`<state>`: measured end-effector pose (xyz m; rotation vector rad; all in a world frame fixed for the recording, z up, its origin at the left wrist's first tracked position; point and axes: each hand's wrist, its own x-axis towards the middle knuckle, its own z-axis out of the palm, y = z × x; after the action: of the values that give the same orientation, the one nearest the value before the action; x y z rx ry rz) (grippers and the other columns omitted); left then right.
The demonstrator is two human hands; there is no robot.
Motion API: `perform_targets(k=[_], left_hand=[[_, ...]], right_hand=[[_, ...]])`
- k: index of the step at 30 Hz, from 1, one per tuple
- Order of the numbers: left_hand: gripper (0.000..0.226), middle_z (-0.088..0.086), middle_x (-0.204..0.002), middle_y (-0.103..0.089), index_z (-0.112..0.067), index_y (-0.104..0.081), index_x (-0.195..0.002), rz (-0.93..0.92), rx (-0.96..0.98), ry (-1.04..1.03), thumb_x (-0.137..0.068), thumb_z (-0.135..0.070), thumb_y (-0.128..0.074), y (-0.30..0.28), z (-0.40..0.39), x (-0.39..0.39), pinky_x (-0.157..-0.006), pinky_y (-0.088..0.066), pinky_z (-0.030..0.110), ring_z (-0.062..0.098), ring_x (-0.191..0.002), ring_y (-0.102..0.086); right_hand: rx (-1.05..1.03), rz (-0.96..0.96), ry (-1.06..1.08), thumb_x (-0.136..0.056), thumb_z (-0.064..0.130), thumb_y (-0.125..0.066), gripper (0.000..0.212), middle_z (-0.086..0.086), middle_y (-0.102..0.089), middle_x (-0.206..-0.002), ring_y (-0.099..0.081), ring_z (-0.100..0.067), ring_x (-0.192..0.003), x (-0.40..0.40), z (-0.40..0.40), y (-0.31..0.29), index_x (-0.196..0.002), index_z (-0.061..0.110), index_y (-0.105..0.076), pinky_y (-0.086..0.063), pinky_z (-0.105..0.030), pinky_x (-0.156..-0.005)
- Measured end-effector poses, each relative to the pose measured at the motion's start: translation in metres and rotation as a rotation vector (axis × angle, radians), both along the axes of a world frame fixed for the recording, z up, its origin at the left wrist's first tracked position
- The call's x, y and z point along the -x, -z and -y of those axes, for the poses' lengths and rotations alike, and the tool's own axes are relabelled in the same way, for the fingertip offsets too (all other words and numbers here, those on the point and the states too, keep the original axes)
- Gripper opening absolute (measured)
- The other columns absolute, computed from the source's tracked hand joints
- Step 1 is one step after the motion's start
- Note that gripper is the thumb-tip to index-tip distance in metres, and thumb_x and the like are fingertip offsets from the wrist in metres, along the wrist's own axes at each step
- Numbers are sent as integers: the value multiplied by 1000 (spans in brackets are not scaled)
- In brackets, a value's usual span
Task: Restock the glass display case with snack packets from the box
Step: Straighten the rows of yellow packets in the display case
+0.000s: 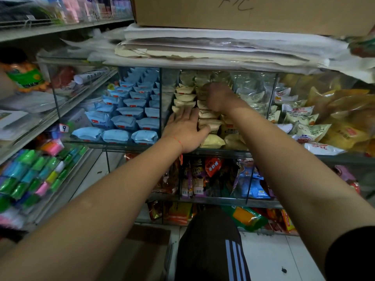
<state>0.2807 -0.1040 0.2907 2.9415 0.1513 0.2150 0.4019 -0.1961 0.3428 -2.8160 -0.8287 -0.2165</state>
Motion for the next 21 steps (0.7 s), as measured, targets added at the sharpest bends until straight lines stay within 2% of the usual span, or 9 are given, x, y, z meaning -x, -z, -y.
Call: perform_targets(k=[3,8,10,12,15,18,21], left_hand=[[72,5,-162,-11,-20,-14,-154,36,4,-6,-95,-58,-29,4,3,1,-120,-7,40,21,-149,-7],[69,7,-160,-17,-20,-16,-154,50,-7,-11,-96,-54,-30,2,3,1,-119,-8,40,23,-148,-11],[68,6,-161,-16,-20,-15,-154,41,-9,-16,-96,-53,-30,3,4,3,-119,-7,39,23,-148,-9],[68,6,-161,-16,-20,-15,-154,45,-4,-18,-96,-52,-30,3,4,3,-119,-7,39,22,-148,-8],[73,8,-161,-13,-17,-12,-154,49,9,-36,-95,-53,-33,3,4,3,-120,-7,40,23,-149,-6],[76,9,-162,-8,-14,-9,-155,-1,-5,-55,-94,-55,-30,3,3,2,-120,-4,40,23,-149,-1],[75,8,-162,-8,-14,-11,-155,-63,-31,-48,-94,-56,-26,3,3,2,-120,-4,41,21,-149,-2]], right_hand=[[70,-72,11,-98,17,-42,39,-16,-53,-136,-53,-31,-121,2,-2,7,-135,9,-52,-44,-33,-93],[71,-34,5,-94,17,-48,31,-18,-61,-123,-58,-33,-111,-11,-19,0,-119,4,-62,-46,-34,-85],[-3,-25,11,-95,11,-44,36,-19,-56,-132,-54,-33,-120,-18,-24,0,-129,5,-56,-44,-35,-94],[8,-63,-75,-94,6,-42,44,-16,-50,-141,-47,-31,-129,-20,-29,5,-136,12,-52,-39,-34,-105],[76,-112,-174,-93,10,-46,40,-6,-54,-139,-50,-25,-128,-31,-37,15,-127,22,-62,-38,-34,-109],[41,-130,-167,-95,9,-46,35,-9,-57,-135,-53,-26,-124,-36,-41,6,-123,16,-65,-40,-38,-108],[-8,-30,-131,-97,6,-40,36,-19,-54,-135,-51,-32,-122,-43,-44,0,-128,4,-58,-40,-38,-105]])
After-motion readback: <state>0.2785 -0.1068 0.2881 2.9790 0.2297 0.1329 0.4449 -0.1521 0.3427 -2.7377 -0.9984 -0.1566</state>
